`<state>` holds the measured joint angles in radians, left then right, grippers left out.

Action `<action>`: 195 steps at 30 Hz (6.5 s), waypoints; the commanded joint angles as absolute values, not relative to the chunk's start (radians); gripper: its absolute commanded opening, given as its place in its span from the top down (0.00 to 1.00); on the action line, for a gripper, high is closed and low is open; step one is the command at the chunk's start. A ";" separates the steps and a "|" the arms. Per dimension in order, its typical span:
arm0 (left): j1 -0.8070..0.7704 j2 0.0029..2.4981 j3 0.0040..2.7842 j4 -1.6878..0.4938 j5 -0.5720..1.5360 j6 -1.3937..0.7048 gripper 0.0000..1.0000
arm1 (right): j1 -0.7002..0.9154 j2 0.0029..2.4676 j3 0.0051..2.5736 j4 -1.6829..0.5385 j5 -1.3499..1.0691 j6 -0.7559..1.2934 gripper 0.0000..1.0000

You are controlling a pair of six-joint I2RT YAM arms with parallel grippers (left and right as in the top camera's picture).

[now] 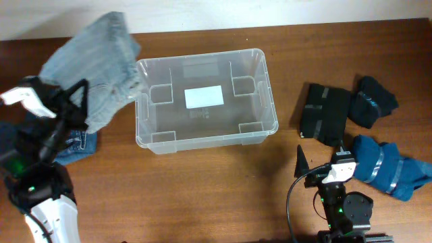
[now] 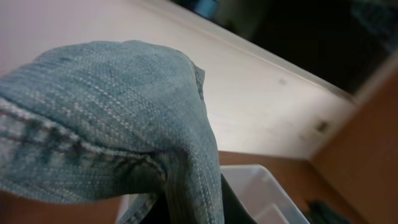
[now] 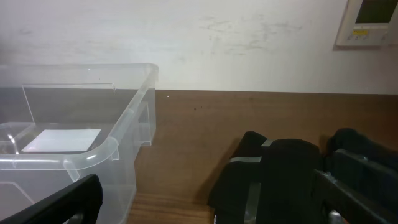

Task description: Pack container

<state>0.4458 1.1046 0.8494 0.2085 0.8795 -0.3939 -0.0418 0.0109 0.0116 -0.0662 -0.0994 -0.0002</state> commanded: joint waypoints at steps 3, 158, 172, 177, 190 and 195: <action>0.332 1.089 0.889 0.299 1.017 -0.270 0.99 | -0.046 0.004 0.006 -0.068 -0.113 0.001 0.02; -0.191 1.967 1.954 -1.001 -0.136 0.090 0.28 | -0.046 0.004 0.006 -0.068 -0.112 0.001 0.02; 0.117 1.906 1.977 -1.244 -0.185 0.045 0.13 | -0.046 0.004 0.006 -0.068 -0.112 0.001 0.02; 0.173 1.955 1.975 -1.300 -0.274 0.045 0.13 | -0.046 0.004 0.006 -0.068 -0.112 0.001 0.02; 0.171 2.250 1.969 -1.250 -0.441 0.036 0.01 | -0.046 0.004 0.006 -0.068 -0.113 0.001 0.02; 0.171 2.313 1.969 -1.208 -0.477 0.037 0.01 | -0.046 0.004 0.006 -0.068 -0.112 0.001 0.02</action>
